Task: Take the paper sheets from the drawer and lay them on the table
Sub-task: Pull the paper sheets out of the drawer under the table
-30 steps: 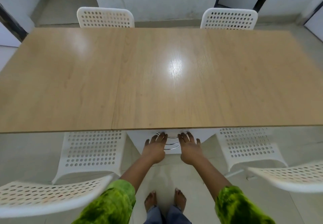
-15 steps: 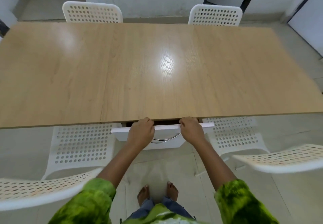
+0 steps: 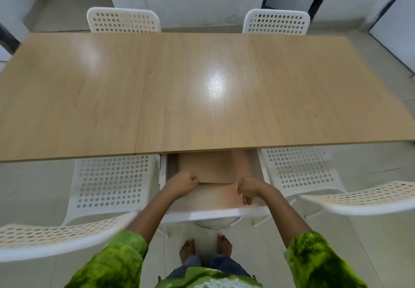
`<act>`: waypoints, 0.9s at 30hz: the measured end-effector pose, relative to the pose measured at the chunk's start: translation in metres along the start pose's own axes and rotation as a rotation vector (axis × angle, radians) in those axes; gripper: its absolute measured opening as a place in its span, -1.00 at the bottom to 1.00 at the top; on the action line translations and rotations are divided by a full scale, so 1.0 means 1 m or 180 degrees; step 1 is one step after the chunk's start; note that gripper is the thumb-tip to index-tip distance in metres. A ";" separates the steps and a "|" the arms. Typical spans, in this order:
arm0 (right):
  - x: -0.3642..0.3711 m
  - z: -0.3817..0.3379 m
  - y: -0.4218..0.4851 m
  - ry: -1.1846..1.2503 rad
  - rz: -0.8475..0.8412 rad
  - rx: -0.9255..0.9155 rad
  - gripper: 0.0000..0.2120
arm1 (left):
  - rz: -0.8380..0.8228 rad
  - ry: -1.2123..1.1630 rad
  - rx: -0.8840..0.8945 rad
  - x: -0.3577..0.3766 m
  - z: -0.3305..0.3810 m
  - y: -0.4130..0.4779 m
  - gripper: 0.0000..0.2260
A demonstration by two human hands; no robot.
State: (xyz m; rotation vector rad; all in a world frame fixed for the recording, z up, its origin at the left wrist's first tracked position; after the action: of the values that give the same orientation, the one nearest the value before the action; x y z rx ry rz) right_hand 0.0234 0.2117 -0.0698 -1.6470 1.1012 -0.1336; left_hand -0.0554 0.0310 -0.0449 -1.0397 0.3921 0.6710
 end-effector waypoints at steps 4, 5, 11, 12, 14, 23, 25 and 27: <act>-0.005 0.014 0.011 0.0266 0.0650 -0.0138 -0.76 | 0.0989 -0.0091 -0.0467 -0.013 -0.022 -0.006 -0.65; -0.006 0.016 0.011 0.0400 0.0779 -0.0129 -0.73 | 0.0992 -0.0212 -0.0618 -0.010 -0.028 -0.006 -0.56; 0.018 0.027 0.020 0.1158 0.0824 -0.0023 -0.82 | 0.0621 -0.1229 -0.1319 0.018 -0.057 0.002 -0.39; 0.022 0.029 0.022 0.1200 0.0828 -0.0011 -0.86 | 0.0588 -0.1361 -0.1404 0.021 -0.059 0.002 -0.40; 0.030 0.033 0.026 0.1229 0.0780 0.0023 -0.82 | 0.0537 -0.1633 -0.1514 0.026 -0.063 0.002 -0.38; 0.046 0.044 0.025 0.1493 0.0817 0.0199 -0.51 | 0.0172 -0.3249 -0.1655 0.056 -0.078 -0.007 -0.27; 0.048 0.048 0.025 0.1713 0.0819 0.0133 -0.51 | -0.0009 -0.3353 -0.1587 0.060 -0.078 -0.008 -0.28; 0.045 0.049 0.015 0.2019 0.0863 0.0097 -0.46 | -0.0107 -0.3367 -0.1455 0.062 -0.079 -0.006 -0.29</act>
State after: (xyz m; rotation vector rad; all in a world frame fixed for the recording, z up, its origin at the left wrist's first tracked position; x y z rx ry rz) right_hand 0.0684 0.2152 -0.1207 -1.4409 1.7771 -0.5174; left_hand -0.0045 -0.0208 -0.1148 -0.9612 -0.7256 1.2015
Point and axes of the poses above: each hand's wrist, its own y-axis towards the middle knuckle, its own x-axis out of the palm, z = x × y, the point moved 9 cm from there along y, towards the middle knuckle, and after that the axes turned 5 degrees about -x, right-handed, at the moved point
